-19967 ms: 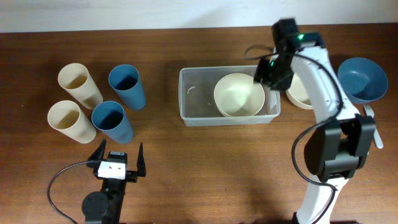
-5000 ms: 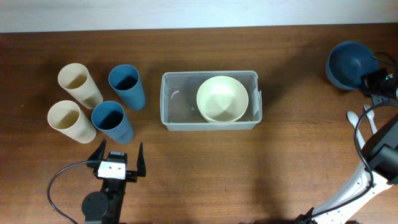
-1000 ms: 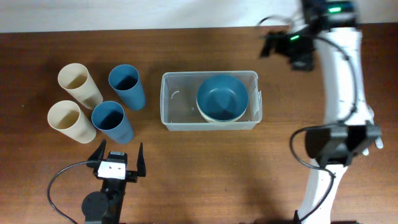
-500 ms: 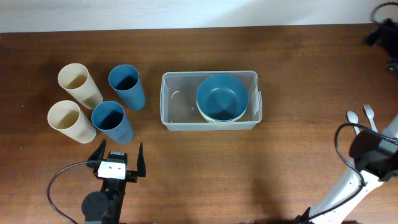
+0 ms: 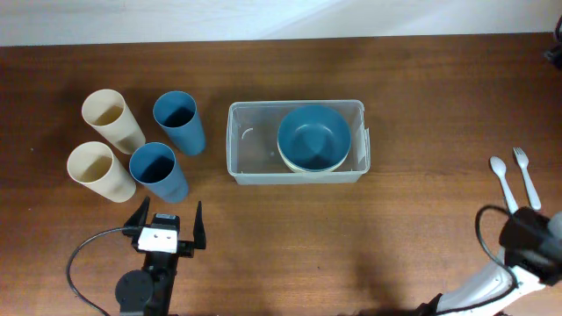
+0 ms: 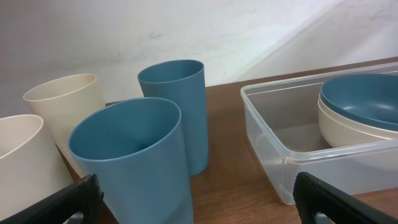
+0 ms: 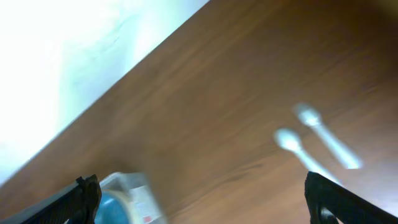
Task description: Pack container
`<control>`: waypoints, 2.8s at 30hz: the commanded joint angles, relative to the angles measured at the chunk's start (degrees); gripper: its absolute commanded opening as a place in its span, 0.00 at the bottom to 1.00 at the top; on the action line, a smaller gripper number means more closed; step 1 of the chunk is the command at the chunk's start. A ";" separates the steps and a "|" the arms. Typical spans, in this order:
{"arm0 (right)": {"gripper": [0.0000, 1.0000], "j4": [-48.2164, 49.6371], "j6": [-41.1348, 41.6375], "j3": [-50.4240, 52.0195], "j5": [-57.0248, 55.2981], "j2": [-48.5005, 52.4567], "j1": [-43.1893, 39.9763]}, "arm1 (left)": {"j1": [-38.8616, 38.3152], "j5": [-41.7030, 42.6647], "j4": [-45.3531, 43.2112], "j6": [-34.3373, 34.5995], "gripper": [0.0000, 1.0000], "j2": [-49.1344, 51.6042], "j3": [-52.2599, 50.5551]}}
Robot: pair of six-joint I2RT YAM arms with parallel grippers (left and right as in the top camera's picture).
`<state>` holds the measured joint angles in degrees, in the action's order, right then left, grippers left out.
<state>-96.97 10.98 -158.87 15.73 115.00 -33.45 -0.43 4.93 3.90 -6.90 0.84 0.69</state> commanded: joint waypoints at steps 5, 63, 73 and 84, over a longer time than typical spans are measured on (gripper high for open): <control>0.99 -0.35 -3.69 4.92 -21.14 -0.26 -0.07 | -0.17 -0.20 0.39 -0.94 1.00 -0.22 -0.17; 0.99 3.98 -3.67 22.10 -26.08 -0.20 0.00 | -0.17 3.74 -7.96 -0.37 1.00 8.13 34.77; 0.99 3.98 -3.67 22.10 -26.05 -0.20 0.00 | -0.17 9.68 -7.02 -2.75 1.00 16.63 43.15; 0.99 3.98 -3.67 22.10 -26.05 -0.22 0.00 | -0.17 10.05 33.24 -3.13 1.00 58.53 83.82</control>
<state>-93.14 7.44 -137.01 -9.32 114.59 -33.45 -0.43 13.56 33.34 -9.43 52.21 78.41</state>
